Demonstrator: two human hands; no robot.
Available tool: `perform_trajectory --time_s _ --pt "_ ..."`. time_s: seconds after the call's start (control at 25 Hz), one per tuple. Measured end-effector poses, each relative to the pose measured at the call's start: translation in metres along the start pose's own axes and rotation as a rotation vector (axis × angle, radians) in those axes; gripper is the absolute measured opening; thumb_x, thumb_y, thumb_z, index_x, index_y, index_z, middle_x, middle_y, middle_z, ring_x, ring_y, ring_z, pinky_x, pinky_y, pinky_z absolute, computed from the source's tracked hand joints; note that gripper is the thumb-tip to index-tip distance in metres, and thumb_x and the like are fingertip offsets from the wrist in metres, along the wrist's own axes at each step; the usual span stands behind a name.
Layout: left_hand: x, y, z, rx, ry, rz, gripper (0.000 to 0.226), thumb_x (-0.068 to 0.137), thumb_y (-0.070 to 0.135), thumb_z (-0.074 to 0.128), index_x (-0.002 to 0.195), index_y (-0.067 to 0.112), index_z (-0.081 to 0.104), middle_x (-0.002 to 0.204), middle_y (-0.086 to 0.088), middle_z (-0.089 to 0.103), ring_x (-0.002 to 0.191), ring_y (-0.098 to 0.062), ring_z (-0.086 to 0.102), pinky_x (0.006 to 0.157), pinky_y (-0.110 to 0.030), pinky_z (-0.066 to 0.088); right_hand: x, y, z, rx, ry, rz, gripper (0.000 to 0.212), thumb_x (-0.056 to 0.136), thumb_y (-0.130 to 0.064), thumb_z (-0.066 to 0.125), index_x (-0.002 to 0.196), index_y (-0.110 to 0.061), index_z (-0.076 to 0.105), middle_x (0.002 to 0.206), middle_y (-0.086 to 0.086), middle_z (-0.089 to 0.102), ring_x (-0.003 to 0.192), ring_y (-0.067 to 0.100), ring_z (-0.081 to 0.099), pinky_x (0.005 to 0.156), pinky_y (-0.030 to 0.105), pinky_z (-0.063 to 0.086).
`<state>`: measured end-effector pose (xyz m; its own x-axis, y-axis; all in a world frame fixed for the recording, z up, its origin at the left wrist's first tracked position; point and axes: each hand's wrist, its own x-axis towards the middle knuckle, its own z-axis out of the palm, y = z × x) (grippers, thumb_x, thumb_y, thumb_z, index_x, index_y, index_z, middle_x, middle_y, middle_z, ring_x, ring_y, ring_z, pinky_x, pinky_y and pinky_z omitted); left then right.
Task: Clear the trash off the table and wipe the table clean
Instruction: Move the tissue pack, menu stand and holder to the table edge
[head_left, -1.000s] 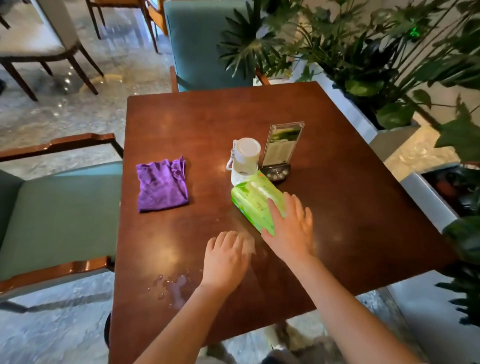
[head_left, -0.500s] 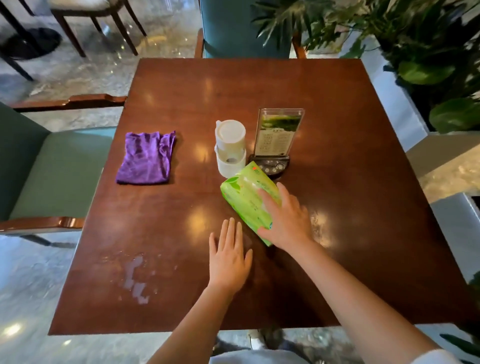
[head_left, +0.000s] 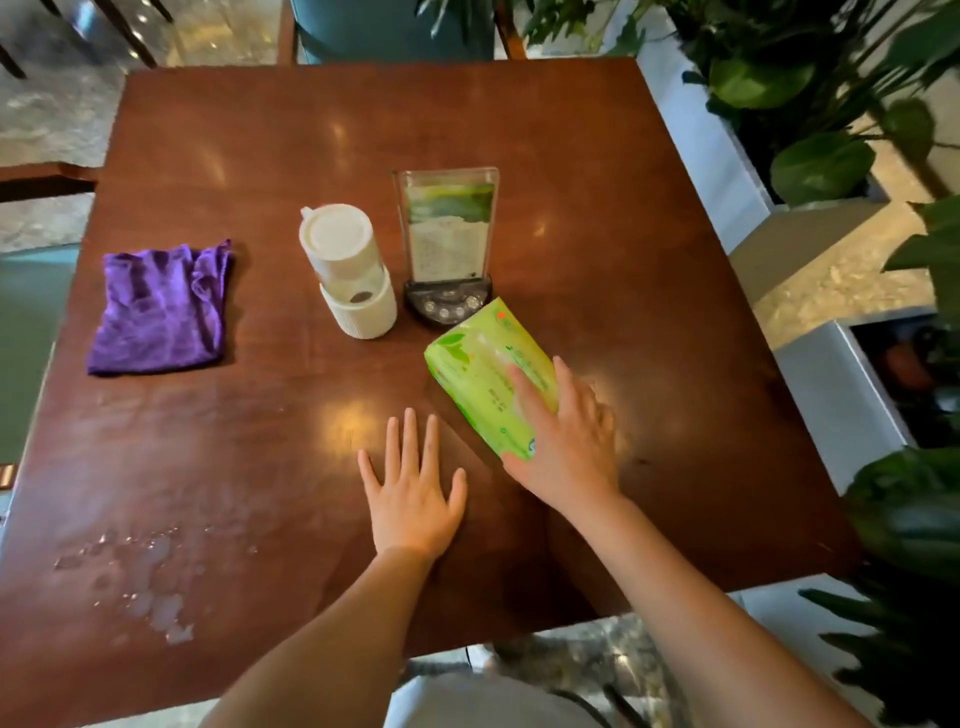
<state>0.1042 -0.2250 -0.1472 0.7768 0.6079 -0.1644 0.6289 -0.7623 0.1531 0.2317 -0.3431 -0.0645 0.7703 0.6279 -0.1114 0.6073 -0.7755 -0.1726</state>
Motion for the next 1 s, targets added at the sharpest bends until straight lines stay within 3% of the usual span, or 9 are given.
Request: perform_trajectory --time_s 0.2,0.4,0.56,0.68,0.76,1.0 --pt "0.000 0.000 -0.001 0.001 0.005 0.002 0.072 0.086 0.056 0.017 0.150 0.026 0.005 0.160 -0.001 0.001 0.145 -0.016 -0.009 0.113 -0.053 -0.003 -0.002 0.014 -0.008 0.021 0.095 0.053 0.082 0.070 -0.041 0.068 0.139 -0.043 0.024 0.149 0.011 0.024 0.128 0.033 0.032 0.097 0.052 0.035" --pt "-0.001 0.000 0.000 0.012 0.009 -0.004 0.071 0.086 0.058 0.012 0.148 0.027 -0.005 0.160 0.001 -0.001 0.145 -0.016 -0.010 0.114 -0.052 -0.004 0.001 0.098 -0.028 0.090 0.201 0.372 0.072 0.072 -0.032 0.071 0.136 -0.038 0.039 0.148 0.012 0.026 0.127 0.038 0.033 0.097 0.054 0.033" --pt "-0.001 0.001 -0.001 0.009 0.018 -0.006 0.072 0.086 0.057 0.011 0.149 0.026 -0.001 0.159 0.001 -0.001 0.145 -0.016 -0.010 0.114 -0.053 -0.003 0.014 0.155 -0.038 0.036 0.158 0.485 0.077 0.077 -0.038 0.067 0.142 -0.037 0.026 0.153 0.018 0.012 0.137 0.041 0.017 0.104 0.063 0.024" --pt "-0.001 0.002 -0.003 0.017 0.012 -0.009 0.071 0.085 0.057 0.010 0.149 0.026 0.000 0.159 0.001 -0.002 0.145 -0.017 -0.009 0.114 -0.053 -0.002 0.021 0.162 -0.036 -0.104 0.115 0.435 0.092 0.075 -0.047 0.068 0.144 -0.040 0.007 0.156 0.014 -0.008 0.142 0.039 -0.003 0.102 0.071 0.015" --pt "-0.001 0.002 -0.002 0.012 0.009 -0.012 0.071 0.085 0.057 0.009 0.148 0.027 -0.003 0.158 0.001 -0.005 0.145 -0.016 -0.010 0.114 -0.053 -0.003 0.020 0.159 -0.028 -0.185 0.042 0.373 0.096 0.076 -0.049 0.067 0.144 -0.040 0.001 0.157 0.009 -0.010 0.141 0.040 -0.010 0.101 0.074 0.013" --pt "-0.001 0.002 -0.001 0.004 0.013 -0.016 0.070 0.086 0.057 0.011 0.149 0.028 -0.002 0.157 0.003 -0.007 0.144 -0.015 -0.012 0.114 -0.052 -0.003 0.023 0.171 -0.021 -0.281 0.034 0.339 0.091 0.085 -0.025 0.063 0.145 -0.040 -0.004 0.158 0.008 -0.009 0.140 0.041 -0.014 0.103 0.075 0.013"
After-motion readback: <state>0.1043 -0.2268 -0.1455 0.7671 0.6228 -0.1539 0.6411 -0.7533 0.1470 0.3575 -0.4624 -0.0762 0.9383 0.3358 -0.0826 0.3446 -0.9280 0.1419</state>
